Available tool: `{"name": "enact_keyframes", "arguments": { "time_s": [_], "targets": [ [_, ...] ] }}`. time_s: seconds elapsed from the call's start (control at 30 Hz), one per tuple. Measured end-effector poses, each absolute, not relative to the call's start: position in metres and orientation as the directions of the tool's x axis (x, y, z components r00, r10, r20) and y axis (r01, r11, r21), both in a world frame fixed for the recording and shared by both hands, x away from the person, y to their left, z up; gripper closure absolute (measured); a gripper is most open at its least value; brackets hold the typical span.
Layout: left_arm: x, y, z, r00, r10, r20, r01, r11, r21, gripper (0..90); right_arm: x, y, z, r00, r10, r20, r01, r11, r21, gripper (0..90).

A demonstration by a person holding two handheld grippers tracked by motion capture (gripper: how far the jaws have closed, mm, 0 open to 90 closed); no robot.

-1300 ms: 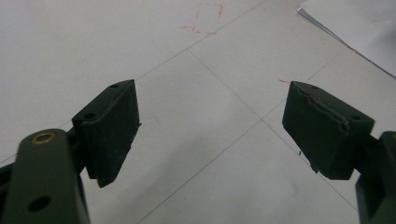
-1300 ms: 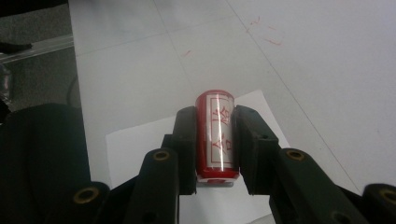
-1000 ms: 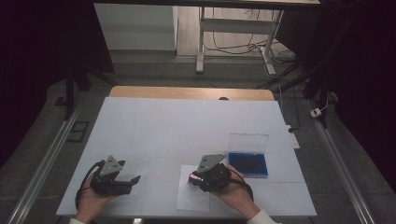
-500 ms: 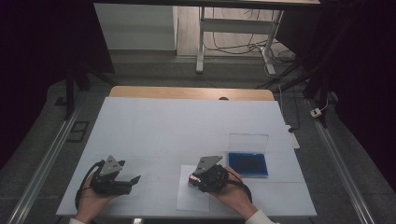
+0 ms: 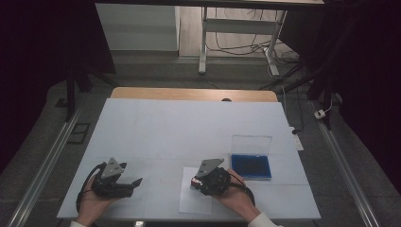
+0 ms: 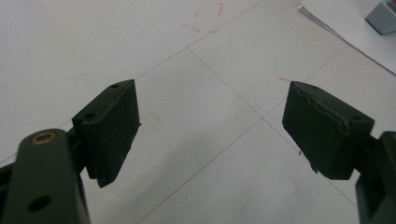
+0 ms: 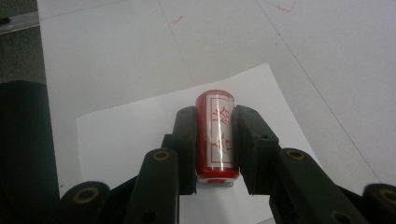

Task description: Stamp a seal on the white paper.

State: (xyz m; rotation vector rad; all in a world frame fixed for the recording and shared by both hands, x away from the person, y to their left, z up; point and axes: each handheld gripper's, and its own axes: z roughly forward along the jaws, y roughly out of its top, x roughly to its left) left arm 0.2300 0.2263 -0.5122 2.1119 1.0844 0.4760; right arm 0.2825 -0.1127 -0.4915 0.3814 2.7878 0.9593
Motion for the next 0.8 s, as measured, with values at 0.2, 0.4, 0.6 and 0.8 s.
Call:
{"name": "enact_keyframes", "arguments": {
  "time_s": [0.2,0.4,0.6,0.8],
  "targets": [
    [0.2299,0.2266,-0.5122,0.581,0.814,0.004,0.554,-0.399,0.73,19.1,0.2825,-0.1124,-0.4923,-0.954,0.29,-0.075,0.183,0.762,0.621,69.8],
    [0.23,0.2262,-0.5124,0.582,0.813,0.005,0.555,-0.402,0.729,19.1,0.2826,-0.1123,-0.4924,-0.954,0.289,-0.075,0.182,0.763,0.621,69.8],
    [0.2299,0.2261,-0.5124,0.582,0.813,0.006,0.555,-0.402,0.728,19.1,0.2828,-0.1122,-0.4927,-0.953,0.293,-0.072,0.187,0.762,0.62,69.8],
    [0.2298,0.2256,-0.5125,0.584,0.811,0.006,0.554,-0.405,0.727,19.1,0.2834,-0.1126,-0.4933,-0.95,0.306,-0.062,0.204,0.757,0.621,69.9]
  ]
}}
